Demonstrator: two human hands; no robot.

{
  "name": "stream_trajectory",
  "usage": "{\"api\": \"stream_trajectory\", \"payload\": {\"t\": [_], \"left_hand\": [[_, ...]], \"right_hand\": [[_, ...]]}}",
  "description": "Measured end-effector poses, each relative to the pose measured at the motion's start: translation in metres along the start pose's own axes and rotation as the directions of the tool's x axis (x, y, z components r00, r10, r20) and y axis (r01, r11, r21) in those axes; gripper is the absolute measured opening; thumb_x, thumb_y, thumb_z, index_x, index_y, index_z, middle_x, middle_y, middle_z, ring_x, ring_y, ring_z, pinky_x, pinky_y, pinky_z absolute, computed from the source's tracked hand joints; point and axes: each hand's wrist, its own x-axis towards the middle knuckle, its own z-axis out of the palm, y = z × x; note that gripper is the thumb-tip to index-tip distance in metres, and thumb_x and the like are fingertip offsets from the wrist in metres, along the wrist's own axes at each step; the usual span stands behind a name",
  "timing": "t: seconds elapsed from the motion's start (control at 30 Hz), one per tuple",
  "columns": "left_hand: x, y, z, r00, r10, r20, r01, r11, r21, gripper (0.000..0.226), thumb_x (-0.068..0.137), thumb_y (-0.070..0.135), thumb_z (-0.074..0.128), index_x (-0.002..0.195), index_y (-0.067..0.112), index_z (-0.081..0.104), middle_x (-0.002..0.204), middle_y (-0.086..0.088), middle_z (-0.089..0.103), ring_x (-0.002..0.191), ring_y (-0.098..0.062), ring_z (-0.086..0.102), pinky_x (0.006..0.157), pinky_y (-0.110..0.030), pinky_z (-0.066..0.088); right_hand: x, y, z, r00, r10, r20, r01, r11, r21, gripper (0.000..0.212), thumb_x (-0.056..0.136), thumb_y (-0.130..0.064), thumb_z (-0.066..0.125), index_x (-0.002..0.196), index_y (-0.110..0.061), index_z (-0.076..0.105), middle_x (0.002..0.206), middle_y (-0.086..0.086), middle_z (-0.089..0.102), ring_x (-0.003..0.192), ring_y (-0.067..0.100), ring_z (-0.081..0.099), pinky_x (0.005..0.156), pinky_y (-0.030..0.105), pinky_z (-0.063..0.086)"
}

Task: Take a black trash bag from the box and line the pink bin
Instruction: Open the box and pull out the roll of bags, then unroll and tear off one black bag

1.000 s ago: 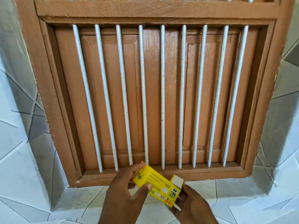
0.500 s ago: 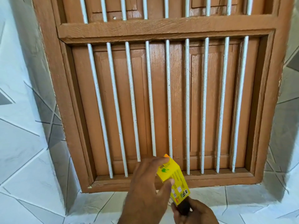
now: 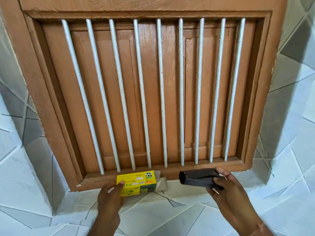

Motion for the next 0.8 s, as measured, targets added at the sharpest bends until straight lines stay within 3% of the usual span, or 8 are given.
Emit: {"api": "stream_trajectory", "payload": {"t": [0.1,0.23,0.33,0.4,0.5,0.57,0.63,0.8], "left_hand": [[0.004,-0.015,0.008,1.000,0.006,-0.027,-0.004,0.998,0.060,0.014,0.085,0.014,0.069,0.097,0.008,0.064,0.097,-0.016,0.063,0.070,-0.025,0.055,0.062,-0.033,0.049],[0.008,-0.017,0.011,0.979,0.194,-0.058,-0.160,0.916,0.369,0.015,0.083,0.030,0.071,0.083,0.016,0.063,0.096,-0.014,0.069,0.080,-0.032,0.059,0.077,-0.040,0.048],[-0.003,-0.006,0.008,0.929,0.363,-0.069,-0.238,0.732,0.638,0.022,0.084,0.034,0.068,0.099,0.017,0.068,0.103,-0.007,0.070,0.100,-0.035,0.062,0.087,-0.038,0.046],[-0.025,0.004,0.010,0.866,0.496,-0.066,-0.340,0.679,0.650,0.028,0.083,0.033,0.069,0.106,0.017,0.067,0.112,-0.011,0.069,0.106,-0.033,0.061,0.095,-0.043,0.046],[-0.074,0.010,0.025,0.869,0.344,0.355,-0.485,0.732,0.477,0.045,0.076,0.041,0.073,0.118,0.031,0.060,0.123,-0.001,0.063,0.110,-0.016,0.058,0.095,-0.036,0.046],[-0.103,0.006,0.038,0.750,0.091,0.655,-0.545,0.646,0.534,0.081,0.062,0.062,0.069,0.136,0.042,0.042,0.137,0.019,0.048,0.123,-0.002,0.048,0.105,-0.030,0.041],[-0.113,0.000,0.047,0.700,0.024,0.714,-0.627,0.500,0.597,0.087,0.063,0.064,0.066,0.141,0.050,0.030,0.137,0.027,0.042,0.127,-0.001,0.045,0.110,-0.030,0.038],[-0.110,0.001,0.046,0.782,0.090,0.617,-0.457,0.756,0.468,0.026,0.079,0.031,0.065,0.104,0.036,0.067,0.082,0.010,0.070,0.081,-0.014,0.068,0.079,-0.035,0.057]], "right_hand": [[-0.005,0.002,0.003,0.999,-0.041,0.027,0.044,0.988,-0.147,0.031,0.092,0.007,0.043,0.103,-0.016,0.060,0.103,0.011,0.058,0.091,0.028,0.053,0.082,0.040,0.046],[-0.010,0.008,0.007,0.997,-0.056,0.045,0.064,0.977,-0.204,0.037,0.091,0.008,0.047,0.111,-0.021,0.059,0.113,0.014,0.060,0.096,0.031,0.057,0.082,0.041,0.049],[-0.013,0.010,0.010,0.997,-0.047,0.062,0.061,0.968,-0.244,0.040,0.091,0.008,0.050,0.114,-0.025,0.057,0.113,0.016,0.061,0.096,0.032,0.060,0.082,0.041,0.051],[-0.014,0.012,0.012,0.996,-0.042,0.077,0.062,0.957,-0.282,0.042,0.090,0.007,0.053,0.116,-0.026,0.055,0.113,0.017,0.061,0.100,0.036,0.061,0.085,0.044,0.054],[-0.015,0.019,0.018,0.992,-0.051,0.111,0.086,0.937,-0.339,0.046,0.087,0.010,0.056,0.115,-0.028,0.055,0.112,0.017,0.063,0.101,0.037,0.062,0.087,0.046,0.055],[-0.017,0.025,0.026,0.989,-0.050,0.140,0.101,0.918,-0.383,0.049,0.086,0.009,0.058,0.115,-0.032,0.056,0.111,0.014,0.065,0.100,0.034,0.063,0.085,0.044,0.055],[-0.018,0.030,0.035,0.985,-0.032,0.169,0.103,0.897,-0.429,0.053,0.085,0.007,0.061,0.118,-0.034,0.055,0.112,0.010,0.066,0.103,0.032,0.063,0.085,0.042,0.056],[-0.021,0.038,0.051,0.982,0.039,0.182,0.017,0.956,-0.293,0.050,0.083,-0.001,0.068,0.124,-0.027,0.052,0.110,0.012,0.067,0.101,0.030,0.065,0.081,0.040,0.054]]}}
